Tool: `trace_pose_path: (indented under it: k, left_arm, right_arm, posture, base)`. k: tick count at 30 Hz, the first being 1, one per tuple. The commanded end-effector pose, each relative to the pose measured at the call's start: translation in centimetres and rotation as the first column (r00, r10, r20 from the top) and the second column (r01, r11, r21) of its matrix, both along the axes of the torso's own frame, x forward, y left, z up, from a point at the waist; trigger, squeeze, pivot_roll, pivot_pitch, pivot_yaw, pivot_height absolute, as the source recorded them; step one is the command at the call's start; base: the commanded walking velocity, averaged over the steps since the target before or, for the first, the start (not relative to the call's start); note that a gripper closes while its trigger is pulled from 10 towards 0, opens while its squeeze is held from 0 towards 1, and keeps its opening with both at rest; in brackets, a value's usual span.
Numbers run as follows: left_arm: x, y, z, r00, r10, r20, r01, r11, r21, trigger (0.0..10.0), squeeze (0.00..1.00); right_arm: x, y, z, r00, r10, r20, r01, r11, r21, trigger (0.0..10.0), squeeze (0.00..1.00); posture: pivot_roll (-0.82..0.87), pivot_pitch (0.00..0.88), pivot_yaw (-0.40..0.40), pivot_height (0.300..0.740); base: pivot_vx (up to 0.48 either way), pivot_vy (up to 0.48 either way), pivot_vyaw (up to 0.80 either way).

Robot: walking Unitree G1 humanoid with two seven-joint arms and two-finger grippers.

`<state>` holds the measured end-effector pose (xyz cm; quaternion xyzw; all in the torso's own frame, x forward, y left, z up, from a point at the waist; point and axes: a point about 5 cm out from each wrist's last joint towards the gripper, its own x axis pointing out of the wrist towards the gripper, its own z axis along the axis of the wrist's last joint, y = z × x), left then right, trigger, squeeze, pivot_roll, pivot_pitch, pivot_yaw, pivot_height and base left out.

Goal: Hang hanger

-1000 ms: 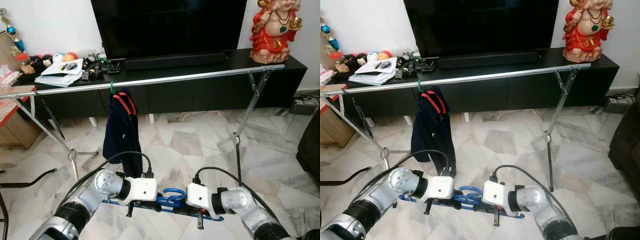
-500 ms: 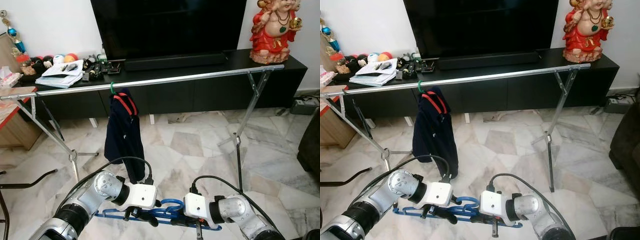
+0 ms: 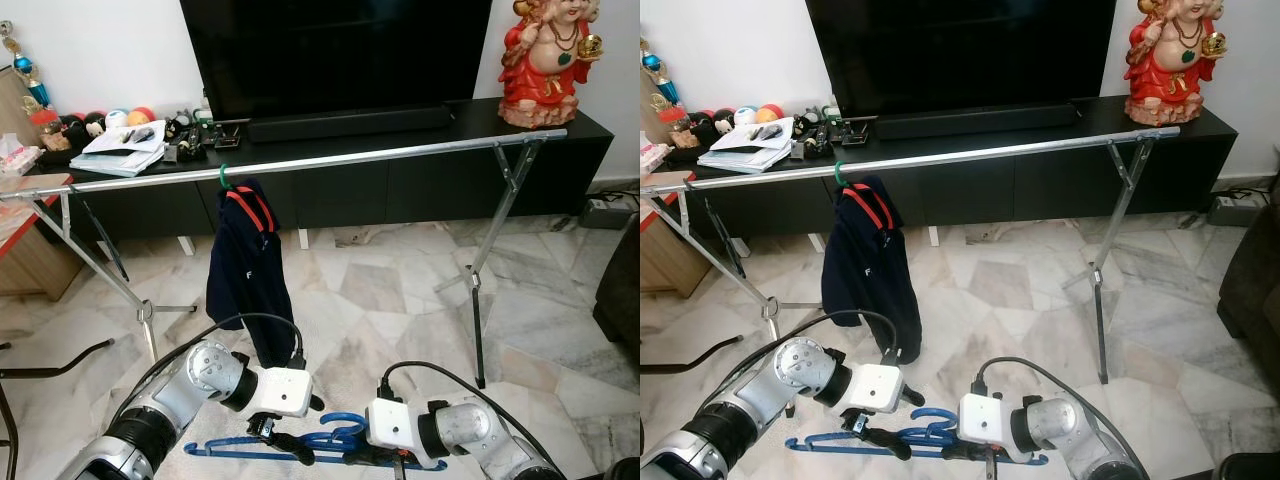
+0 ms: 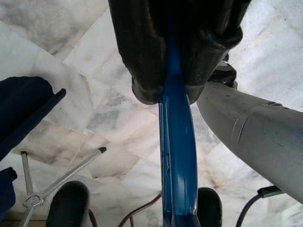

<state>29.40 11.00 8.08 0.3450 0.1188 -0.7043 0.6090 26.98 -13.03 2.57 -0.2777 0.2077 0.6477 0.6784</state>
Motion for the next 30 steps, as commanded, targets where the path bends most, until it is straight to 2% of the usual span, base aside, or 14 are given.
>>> trace_pose_path:
  k: [1, 8, 17, 23, 29, 30]
  left_arm:
    - [0.3, 0.8, 0.5, 1.000, 0.029, 0.005, -0.029, 1.000, 0.000, 10.0, 1.00]
    - [0.6, 1.4, 1.0, 0.998, 0.058, -0.011, -0.058, 0.998, -0.027, 10.0, 1.00]
    - [0.5, 1.7, 1.3, 0.998, 0.062, -0.025, -0.063, 0.997, -0.040, 10.0, 1.00]
    - [0.7, 2.8, 1.3, 0.994, 0.114, -0.002, -0.114, 0.993, -0.030, 10.0, 1.00]
    - [1.0, 5.4, 1.7, 0.973, 0.229, -0.009, -0.229, 0.972, -0.044, 10.0, 1.00]
    - [1.0, 5.7, 1.7, 0.970, 0.241, -0.010, -0.241, 0.969, -0.048, 10.0, 0.72]
  right_arm:
    - [-0.5, 0.4, -0.4, 0.999, 0.046, -0.018, -0.047, 0.999, -0.028, 0.0, 0.00]
    - [-1.0, -0.2, -1.2, 0.998, 0.047, -0.029, -0.049, 0.996, -0.079, 0.0, 0.00]
    - [-1.1, -0.2, -1.3, 0.999, 0.038, -0.032, -0.040, 0.996, -0.082, 0.0, 0.00]
    - [-1.2, -0.7, -1.7, 1.000, 0.003, -0.029, -0.006, 0.995, -0.101, 0.0, 0.00]
    - [-1.9, -2.5, -2.8, 0.998, -0.049, -0.037, 0.042, 0.984, -0.174, 0.0, 0.00]
    - [-2.0, -2.7, -2.9, 0.997, -0.060, -0.044, 0.052, 0.984, -0.170, 0.0, 0.00]
  posture:
    - [0.06, 0.040, 0.123, 0.740]
    - [0.07, 0.047, 0.124, 0.740]
    - [0.07, 0.054, 0.132, 0.740]
    - [0.07, 0.055, 0.133, 0.740]
    - [0.07, 0.055, 0.129, 0.740]
    - [0.07, 0.055, 0.129, 0.740]
  base:
    - [0.000, 0.000, 0.00]
    - [0.000, 0.000, 0.00]
    - [0.000, 0.000, 0.00]
    - [0.000, 0.000, 0.00]
    - [0.000, 0.000, 0.00]
    - [0.000, 0.000, 0.00]
